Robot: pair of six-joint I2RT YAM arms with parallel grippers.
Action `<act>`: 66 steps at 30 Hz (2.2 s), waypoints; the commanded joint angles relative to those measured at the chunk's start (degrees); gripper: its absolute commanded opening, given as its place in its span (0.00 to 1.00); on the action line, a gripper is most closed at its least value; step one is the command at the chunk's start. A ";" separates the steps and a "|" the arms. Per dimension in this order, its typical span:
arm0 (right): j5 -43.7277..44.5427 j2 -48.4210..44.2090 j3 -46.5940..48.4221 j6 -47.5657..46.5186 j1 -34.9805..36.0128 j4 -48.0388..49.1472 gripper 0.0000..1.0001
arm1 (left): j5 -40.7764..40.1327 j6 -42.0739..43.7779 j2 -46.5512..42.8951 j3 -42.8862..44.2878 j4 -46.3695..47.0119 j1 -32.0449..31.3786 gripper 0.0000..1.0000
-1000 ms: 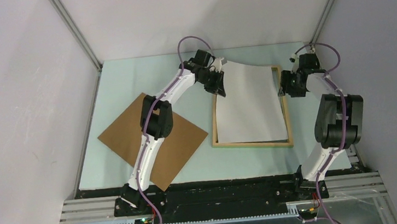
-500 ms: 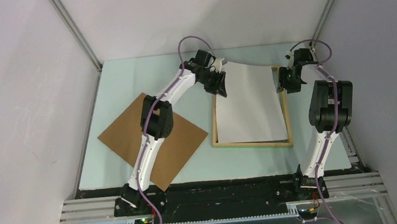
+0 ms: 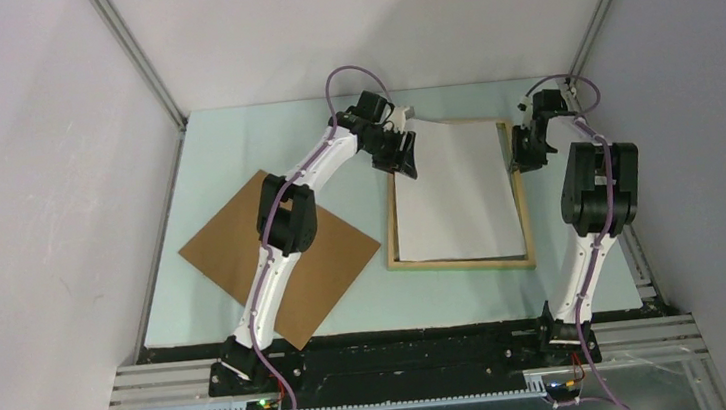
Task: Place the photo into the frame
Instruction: Move the photo frame to the center of the board.
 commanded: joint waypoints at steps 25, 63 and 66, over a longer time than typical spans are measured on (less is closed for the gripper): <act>-1.63 1.52 4.09 -1.40 3.35 -0.62 0.15 | -5.62 2.02 -6.47 -7.30 0.16 0.24 0.69; -4.57 -3.51 5.46 -1.12 0.31 -2.85 0.44 | -14.36 1.37 -5.81 -4.58 0.14 -1.07 0.77; -4.65 -3.74 5.39 -1.13 0.23 -2.88 0.45 | -15.87 0.85 -6.10 -5.13 0.14 -1.08 0.76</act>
